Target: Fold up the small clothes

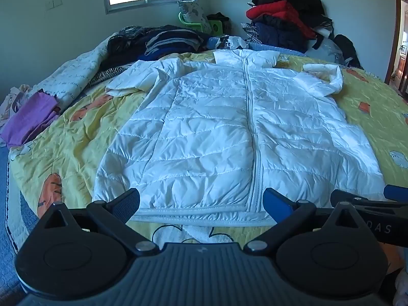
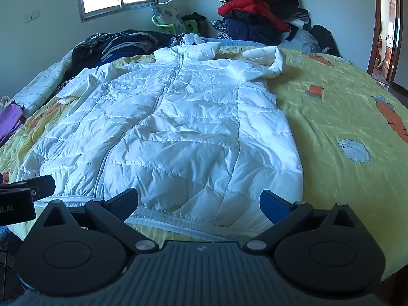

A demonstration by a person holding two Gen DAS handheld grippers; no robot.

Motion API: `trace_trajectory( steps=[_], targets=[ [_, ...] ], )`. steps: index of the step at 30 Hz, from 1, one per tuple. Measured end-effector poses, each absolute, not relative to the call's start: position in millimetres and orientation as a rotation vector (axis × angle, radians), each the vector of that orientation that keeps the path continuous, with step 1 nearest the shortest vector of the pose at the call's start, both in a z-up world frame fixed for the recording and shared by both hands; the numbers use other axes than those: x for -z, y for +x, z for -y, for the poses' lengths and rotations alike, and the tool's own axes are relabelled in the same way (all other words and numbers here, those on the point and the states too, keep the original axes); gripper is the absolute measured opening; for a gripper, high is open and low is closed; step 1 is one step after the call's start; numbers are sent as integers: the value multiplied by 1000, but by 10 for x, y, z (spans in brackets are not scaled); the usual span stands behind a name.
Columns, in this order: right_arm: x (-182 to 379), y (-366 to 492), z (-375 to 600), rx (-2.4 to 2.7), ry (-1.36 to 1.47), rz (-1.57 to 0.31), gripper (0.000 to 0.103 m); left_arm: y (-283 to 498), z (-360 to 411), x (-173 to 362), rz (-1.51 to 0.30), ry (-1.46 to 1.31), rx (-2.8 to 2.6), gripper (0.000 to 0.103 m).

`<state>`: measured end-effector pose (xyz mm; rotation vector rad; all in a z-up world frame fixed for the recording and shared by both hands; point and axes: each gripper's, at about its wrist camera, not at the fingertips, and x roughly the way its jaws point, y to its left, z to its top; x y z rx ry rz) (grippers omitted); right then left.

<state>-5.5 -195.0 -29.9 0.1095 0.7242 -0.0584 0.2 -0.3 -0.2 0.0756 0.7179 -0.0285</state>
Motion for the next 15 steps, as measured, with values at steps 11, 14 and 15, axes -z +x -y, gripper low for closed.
trace_trajectory(
  steps=[11, 14, 15],
  targets=[
    [307, -56, 1952, 60, 107, -723, 103, 2, 12, 29, -729, 62, 53, 103],
    [314, -50, 1950, 60, 109, -726, 103, 9, 20, 33, -738, 61, 59, 103],
    [313, -53, 1950, 60, 109, -725, 103, 12, 23, 37, -741, 61, 59, 103]
  ],
)
